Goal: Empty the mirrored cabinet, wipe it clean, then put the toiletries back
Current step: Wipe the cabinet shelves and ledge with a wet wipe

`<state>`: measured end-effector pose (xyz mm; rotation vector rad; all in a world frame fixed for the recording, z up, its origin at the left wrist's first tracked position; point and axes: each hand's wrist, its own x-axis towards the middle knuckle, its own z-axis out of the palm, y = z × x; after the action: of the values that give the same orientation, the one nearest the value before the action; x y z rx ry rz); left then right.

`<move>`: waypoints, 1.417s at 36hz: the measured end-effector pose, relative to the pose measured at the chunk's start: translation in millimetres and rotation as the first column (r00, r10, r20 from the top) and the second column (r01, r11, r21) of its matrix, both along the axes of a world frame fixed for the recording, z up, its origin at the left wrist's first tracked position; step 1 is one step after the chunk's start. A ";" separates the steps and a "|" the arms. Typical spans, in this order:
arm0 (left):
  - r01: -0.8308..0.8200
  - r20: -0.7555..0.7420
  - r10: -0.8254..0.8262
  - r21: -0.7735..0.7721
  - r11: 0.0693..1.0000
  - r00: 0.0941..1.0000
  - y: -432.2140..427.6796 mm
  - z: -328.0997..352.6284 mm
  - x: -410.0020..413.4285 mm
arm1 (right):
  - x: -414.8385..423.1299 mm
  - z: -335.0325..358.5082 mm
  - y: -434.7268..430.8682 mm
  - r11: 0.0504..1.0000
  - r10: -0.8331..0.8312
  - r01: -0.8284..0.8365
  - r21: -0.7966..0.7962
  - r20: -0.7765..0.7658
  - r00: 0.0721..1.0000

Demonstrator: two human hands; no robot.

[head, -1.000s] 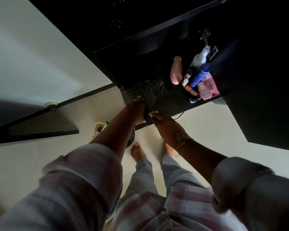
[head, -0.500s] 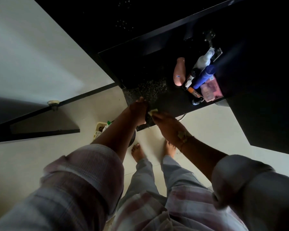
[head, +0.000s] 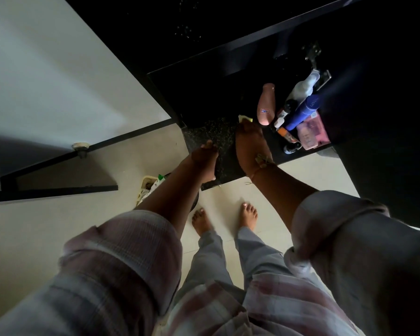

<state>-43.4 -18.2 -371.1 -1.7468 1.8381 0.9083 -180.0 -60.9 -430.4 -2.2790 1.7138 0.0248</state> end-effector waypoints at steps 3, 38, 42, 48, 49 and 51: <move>-0.001 0.002 0.001 -0.007 1.000 1.000 0.5 0.3 -0.9 | 8.5 7.0 11.5 0.991 0.123 -0.126 0.041 0.059 0.991; -0.202 -0.231 0.132 -0.309 0.929 0.964 39.6 -23.2 15.3 | -3.5 -4.1 12.3 0.964 0.257 -0.262 0.038 0.116 0.960; -0.260 -0.241 0.178 -0.369 0.892 0.954 57.1 -24.2 23.7 | 6.4 -11.8 -18.4 0.986 0.167 -0.168 0.008 0.070 0.983; -0.286 -0.232 0.209 -0.379 0.880 0.950 62.5 -21.5 38.7 | 49.3 -4.9 -30.7 0.988 0.144 -0.148 0.039 0.080 0.986; -0.284 -0.233 0.207 -0.377 0.882 0.950 62.4 -22.3 41.0 | 55.5 1.3 -24.5 0.981 0.179 -0.186 0.060 0.103 0.978; -0.281 -0.235 0.203 -0.371 0.885 0.950 61.8 -24.1 45.0 | 59.9 4.8 -7.9 0.953 0.286 -0.296 0.058 0.137 0.948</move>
<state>1.5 43.6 -395.2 -2.2525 2.0737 0.8586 -120.1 -68.8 -425.6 -2.3982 1.2802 0.0080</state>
